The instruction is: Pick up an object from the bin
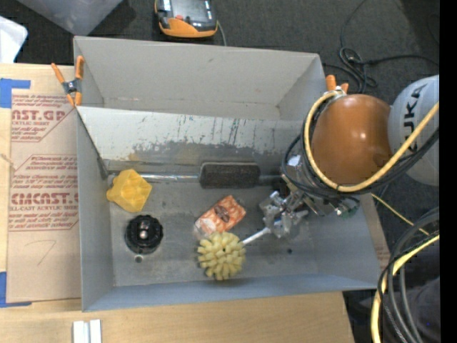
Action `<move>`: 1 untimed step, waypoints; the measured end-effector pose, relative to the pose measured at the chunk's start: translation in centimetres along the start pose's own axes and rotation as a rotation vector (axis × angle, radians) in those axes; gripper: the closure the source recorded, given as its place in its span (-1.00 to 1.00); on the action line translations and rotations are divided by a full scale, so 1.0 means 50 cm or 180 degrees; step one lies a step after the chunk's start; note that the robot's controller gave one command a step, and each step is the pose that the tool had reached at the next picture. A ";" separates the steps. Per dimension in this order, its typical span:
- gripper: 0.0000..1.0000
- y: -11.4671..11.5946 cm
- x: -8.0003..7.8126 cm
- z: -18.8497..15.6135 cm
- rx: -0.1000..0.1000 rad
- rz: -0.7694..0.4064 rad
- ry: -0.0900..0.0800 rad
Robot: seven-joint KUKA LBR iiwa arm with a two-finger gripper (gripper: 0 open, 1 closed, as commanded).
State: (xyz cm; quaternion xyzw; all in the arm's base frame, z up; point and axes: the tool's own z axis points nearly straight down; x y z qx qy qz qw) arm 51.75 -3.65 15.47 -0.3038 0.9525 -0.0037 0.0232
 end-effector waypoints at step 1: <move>1.00 0.005 0.072 0.130 -0.0015 0.0283 0.0028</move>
Offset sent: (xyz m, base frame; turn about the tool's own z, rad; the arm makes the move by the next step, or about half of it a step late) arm -0.0011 -0.0169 -0.0009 0.0210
